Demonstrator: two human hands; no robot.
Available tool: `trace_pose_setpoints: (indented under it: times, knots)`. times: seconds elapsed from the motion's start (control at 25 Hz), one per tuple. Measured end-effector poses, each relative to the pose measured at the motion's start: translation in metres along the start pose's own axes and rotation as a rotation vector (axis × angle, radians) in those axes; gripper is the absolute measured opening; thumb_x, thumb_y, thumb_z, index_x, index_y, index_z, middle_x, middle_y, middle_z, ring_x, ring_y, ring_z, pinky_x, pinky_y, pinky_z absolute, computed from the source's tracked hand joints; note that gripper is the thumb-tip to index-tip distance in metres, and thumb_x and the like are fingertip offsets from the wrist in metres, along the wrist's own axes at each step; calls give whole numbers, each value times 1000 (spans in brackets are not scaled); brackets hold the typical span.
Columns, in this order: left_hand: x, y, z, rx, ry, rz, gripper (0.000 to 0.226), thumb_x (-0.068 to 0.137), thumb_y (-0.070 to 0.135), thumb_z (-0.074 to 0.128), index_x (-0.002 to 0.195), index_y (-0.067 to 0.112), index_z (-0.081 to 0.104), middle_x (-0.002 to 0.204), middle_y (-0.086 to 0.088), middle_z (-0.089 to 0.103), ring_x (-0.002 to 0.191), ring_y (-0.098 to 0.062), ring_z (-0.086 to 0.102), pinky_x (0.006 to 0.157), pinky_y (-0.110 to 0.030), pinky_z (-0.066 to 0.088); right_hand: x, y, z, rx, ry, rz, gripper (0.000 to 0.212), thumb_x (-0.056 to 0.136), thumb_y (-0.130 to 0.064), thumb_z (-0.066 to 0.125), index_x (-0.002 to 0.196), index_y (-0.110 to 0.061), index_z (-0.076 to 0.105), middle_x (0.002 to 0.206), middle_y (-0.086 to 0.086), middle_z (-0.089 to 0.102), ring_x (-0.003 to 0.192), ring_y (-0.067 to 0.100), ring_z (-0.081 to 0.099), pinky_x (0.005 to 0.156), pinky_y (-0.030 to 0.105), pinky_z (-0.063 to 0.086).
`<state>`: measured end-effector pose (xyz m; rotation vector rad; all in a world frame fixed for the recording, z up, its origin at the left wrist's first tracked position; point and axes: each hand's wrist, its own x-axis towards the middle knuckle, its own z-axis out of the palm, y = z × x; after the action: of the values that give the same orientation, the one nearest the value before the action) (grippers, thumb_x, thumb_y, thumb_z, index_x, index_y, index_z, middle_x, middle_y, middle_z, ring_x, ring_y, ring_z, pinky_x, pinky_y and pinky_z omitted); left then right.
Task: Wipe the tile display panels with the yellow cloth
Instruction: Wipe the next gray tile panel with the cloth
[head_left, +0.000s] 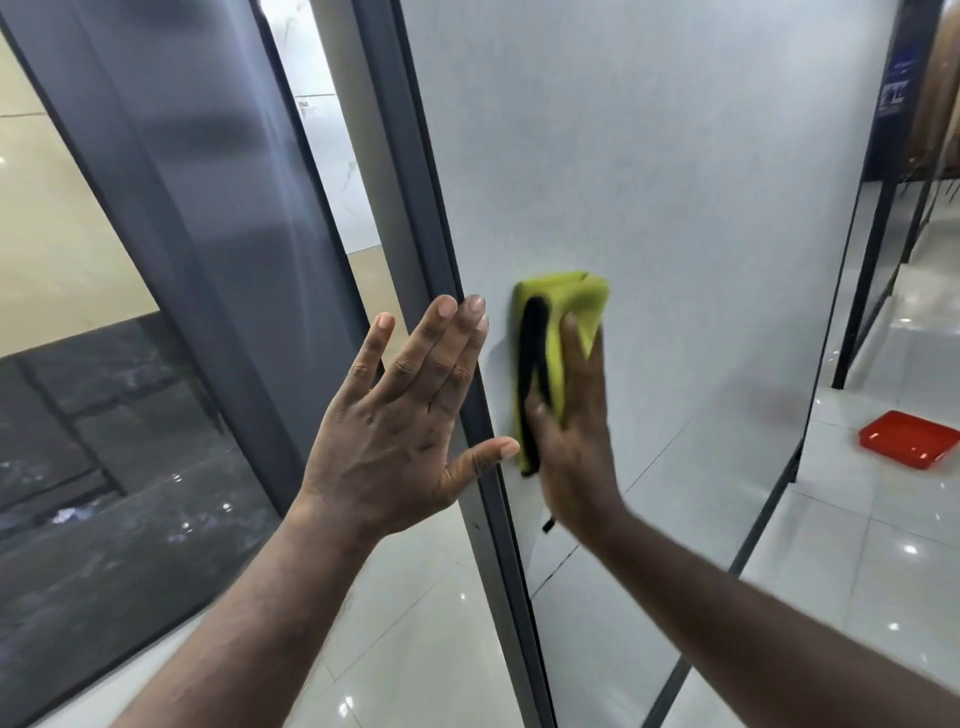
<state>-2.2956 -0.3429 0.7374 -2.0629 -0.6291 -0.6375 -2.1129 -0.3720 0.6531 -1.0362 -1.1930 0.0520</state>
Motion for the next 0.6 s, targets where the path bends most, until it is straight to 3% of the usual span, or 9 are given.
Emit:
trace_pose_setpoints:
  times: [0.08,0.2,0.24,0.36,0.44,0.56,0.6]
  knots:
    - [-2,-1,-1,-55,-4,5,102,105,81,22,173,7,13,183,-6,7,169,-23,4,137,-52,8,-18,15,-6,-26,-58,-90,75,102,-12,55,167,-38,25,178,-5,8,164,12,7,132,45,18]
    - [0,-1,-5,-121,-26,16,110,99,86,24,173,5,15,183,-7,7,169,-23,2,137,-48,7,25,19,-9,85,262,378,72,103,-20,50,165,-47,24,176,-15,14,162,4,12,131,48,19]
    - [0,-1,-6,-143,-26,13,113,97,88,26,172,4,15,182,-8,8,169,-24,2,137,-47,7,29,9,-2,97,278,425,72,104,-20,49,166,-46,22,176,-15,13,162,4,11,132,49,19]
    - [-1,2,-8,-255,-38,13,121,93,92,25,171,1,17,182,-11,9,169,-28,1,137,-48,10,-30,3,18,-2,31,27,74,103,-14,54,168,-34,23,179,-3,6,165,17,7,131,53,20]
    - [-1,-1,-11,-330,-73,30,126,90,96,24,171,0,15,182,-12,7,169,-29,-1,137,-52,14,-41,16,9,-30,-14,-33,73,103,-16,54,168,-33,24,179,-1,5,165,18,6,130,57,21]
    - [0,-4,-15,-355,-109,46,131,87,98,26,171,-2,14,181,-15,6,169,-33,-1,134,-58,19,-2,12,11,84,216,378,73,102,-24,47,169,-35,20,178,-7,6,163,5,3,132,52,15]
    - [0,-2,-16,-345,-109,38,132,87,98,27,170,-3,14,181,-16,8,168,-35,0,134,-58,19,-2,6,14,74,211,347,72,103,-24,47,169,-33,20,178,-5,6,163,7,3,132,51,14]
